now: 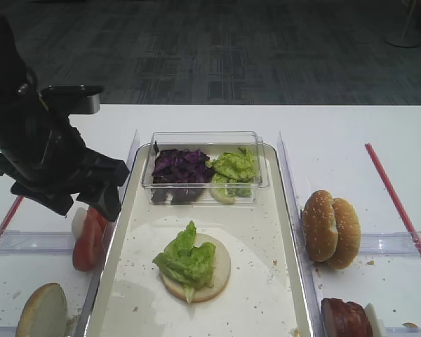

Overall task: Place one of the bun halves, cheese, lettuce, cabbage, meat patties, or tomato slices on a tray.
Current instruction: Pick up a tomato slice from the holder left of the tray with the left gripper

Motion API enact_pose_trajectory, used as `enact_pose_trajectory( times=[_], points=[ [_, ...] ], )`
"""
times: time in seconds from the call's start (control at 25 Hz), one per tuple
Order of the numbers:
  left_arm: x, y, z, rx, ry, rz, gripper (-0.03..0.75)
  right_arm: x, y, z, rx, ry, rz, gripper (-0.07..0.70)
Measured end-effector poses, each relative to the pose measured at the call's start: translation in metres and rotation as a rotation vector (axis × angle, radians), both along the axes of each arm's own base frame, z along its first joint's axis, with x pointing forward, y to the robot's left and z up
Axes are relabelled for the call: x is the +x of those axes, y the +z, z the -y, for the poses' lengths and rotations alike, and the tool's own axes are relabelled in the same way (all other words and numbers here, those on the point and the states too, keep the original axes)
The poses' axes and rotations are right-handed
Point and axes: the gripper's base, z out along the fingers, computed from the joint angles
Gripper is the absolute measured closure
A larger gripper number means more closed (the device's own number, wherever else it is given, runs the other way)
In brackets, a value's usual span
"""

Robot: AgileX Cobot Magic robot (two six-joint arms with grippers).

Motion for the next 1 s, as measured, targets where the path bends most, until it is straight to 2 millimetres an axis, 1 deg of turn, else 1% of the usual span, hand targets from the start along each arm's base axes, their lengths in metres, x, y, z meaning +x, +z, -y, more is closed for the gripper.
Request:
enact_pose_trajectory(
  times=[0.08,0.32,0.48,0.68,1.0],
  points=[
    [0.004,-0.002,0.004,0.005,0.011,-0.014,0.224,0.000,0.000,0.000,0.000,0.000,0.000,0.018],
    [0.014,-0.012,0.008,0.022,0.025,-0.060,0.224,0.000,0.000,0.000,0.000,0.000,0.000,0.018],
    [0.017,-0.019,0.009,0.030,0.033,-0.086,0.237,0.000,0.000,0.000,0.000,0.000,0.000,0.018],
    [0.021,-0.021,0.011,0.023,0.041,-0.083,0.273,0.000,0.000,0.000,0.000,0.000,0.000,0.018],
    [0.022,-0.021,0.013,-0.005,0.058,-0.068,0.284,0.000,0.000,0.000,0.000,0.000,0.000,0.018]
  ],
)
